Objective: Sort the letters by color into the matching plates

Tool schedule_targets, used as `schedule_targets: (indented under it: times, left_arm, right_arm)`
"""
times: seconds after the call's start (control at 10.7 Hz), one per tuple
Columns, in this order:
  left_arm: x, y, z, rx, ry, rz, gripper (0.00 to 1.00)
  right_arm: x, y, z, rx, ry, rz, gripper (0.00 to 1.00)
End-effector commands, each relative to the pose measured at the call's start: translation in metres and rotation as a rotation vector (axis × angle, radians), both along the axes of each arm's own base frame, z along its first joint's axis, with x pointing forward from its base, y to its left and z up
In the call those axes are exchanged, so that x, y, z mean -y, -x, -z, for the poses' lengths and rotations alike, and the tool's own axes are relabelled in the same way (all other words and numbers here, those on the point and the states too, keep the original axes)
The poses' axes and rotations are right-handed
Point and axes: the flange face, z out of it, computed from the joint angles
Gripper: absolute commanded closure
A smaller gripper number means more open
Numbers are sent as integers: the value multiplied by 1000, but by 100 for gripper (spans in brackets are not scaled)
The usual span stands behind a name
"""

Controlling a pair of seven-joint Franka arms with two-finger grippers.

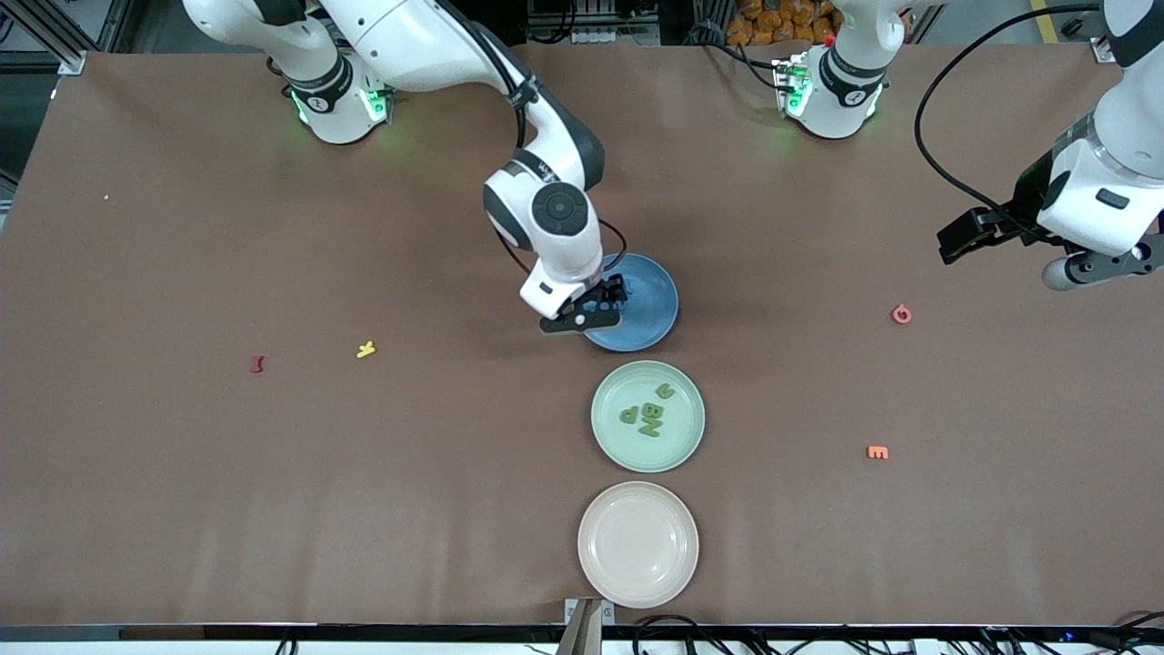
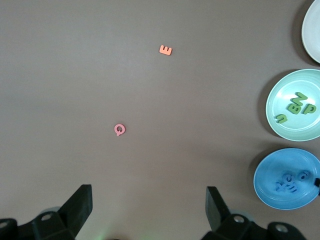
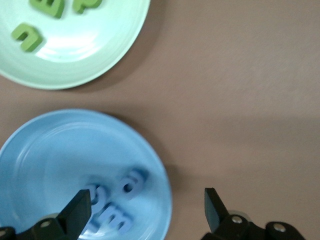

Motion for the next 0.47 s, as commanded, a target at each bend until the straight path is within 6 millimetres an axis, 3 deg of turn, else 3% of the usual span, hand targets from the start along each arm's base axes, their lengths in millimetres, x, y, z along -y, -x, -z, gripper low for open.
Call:
schedule_targets:
  times: [0.0, 0.38]
  left_arm:
    - [-1, 2, -5, 5, 22, 20, 0]
    - [1, -5, -8, 55, 28, 46, 0]
  right_arm:
    - [58, -52, -11, 3, 33, -42, 0]
    - [183, -127, -54, -3, 63, -64, 0]
